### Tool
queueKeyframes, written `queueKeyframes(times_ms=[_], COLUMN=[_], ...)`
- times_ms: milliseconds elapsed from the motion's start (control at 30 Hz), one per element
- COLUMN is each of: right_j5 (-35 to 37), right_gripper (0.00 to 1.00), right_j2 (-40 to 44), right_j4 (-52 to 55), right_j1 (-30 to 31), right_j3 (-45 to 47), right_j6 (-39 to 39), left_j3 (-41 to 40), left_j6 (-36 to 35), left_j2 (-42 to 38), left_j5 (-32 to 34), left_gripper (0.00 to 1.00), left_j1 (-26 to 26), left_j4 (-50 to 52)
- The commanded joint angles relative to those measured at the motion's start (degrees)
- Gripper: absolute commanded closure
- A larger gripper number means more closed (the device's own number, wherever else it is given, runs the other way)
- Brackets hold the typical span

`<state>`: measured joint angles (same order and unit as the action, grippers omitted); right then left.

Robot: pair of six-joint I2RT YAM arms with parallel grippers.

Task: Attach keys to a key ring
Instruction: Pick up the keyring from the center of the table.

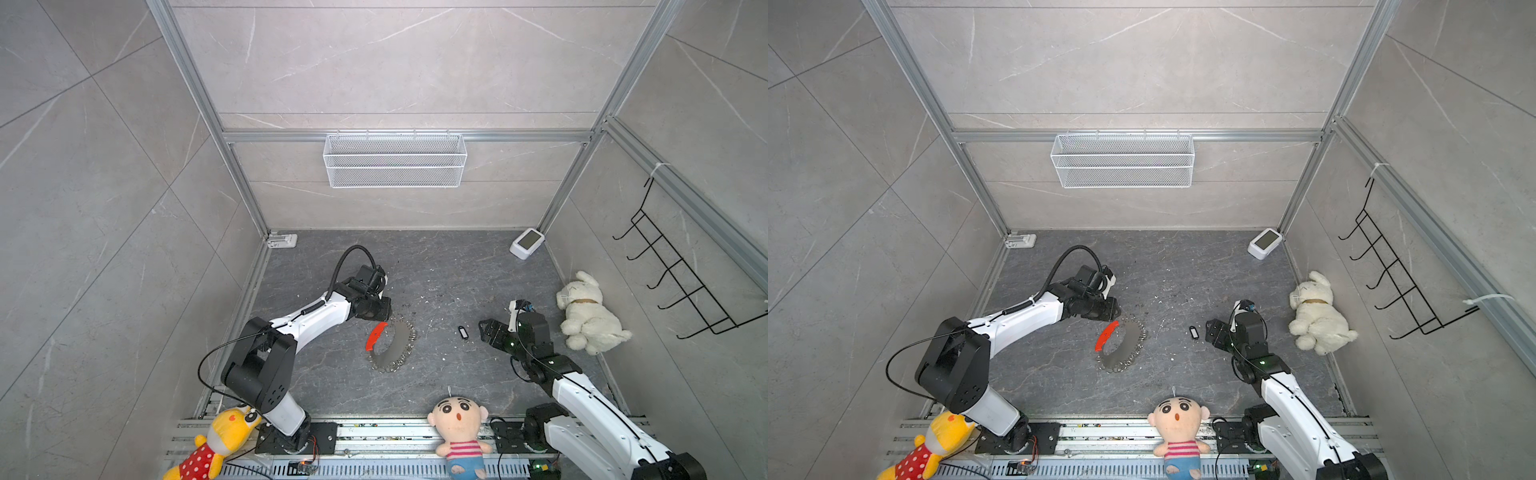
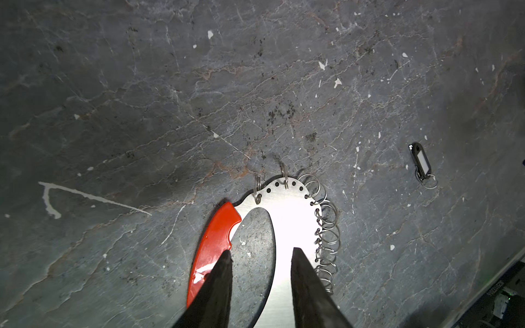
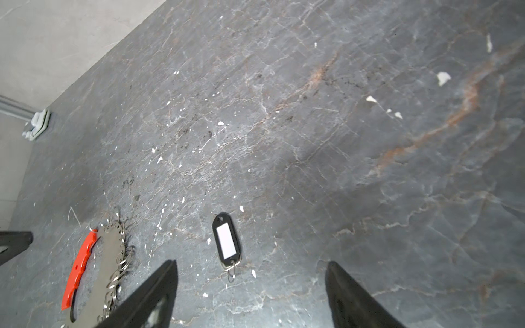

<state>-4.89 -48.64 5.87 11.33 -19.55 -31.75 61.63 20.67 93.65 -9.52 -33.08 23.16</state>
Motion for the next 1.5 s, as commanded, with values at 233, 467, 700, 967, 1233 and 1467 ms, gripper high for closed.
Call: queueKeyframes(times_ms=[233, 467, 700, 967, 1233, 1467], right_j5=[-1.62, -1.53, -1.96, -2.15, -2.06, -1.89], right_gripper=[0.19, 0.19, 0.20, 0.20, 0.20, 0.20], right_j2=[-1.23, -1.19, -2.63, -2.96, -2.86, -2.69], right_j4=[-2.09, -2.00, -2.24, -2.32, -2.24, -2.13], right_j1=[-0.07, -0.06, -0.06, -0.08, -0.09, -0.08], right_j3=[0.48, 0.48, 0.04, -0.05, -0.05, -0.05], right_j6=[0.52, 0.52, 0.57, 0.63, 0.57, 0.58], left_j3=[4.78, 7.84, 9.04, 8.69, 8.60, 8.51], left_j6=[-0.77, -1.77, -1.44, -1.44, -1.62, -1.81], left_j2=[5.86, 9.73, 11.64, 12.68, 13.49, 14.02], left_j5=[-0.76, -0.84, -1.54, -2.47, -2.69, -2.67], left_gripper=[0.81, 0.80, 0.78, 0.80, 0.81, 0.81], left_j1=[-1.07, -1.20, -1.20, -1.17, -1.24, -1.21], left_j4=[-0.40, 1.03, 1.97, 1.81, 1.71, 1.63])
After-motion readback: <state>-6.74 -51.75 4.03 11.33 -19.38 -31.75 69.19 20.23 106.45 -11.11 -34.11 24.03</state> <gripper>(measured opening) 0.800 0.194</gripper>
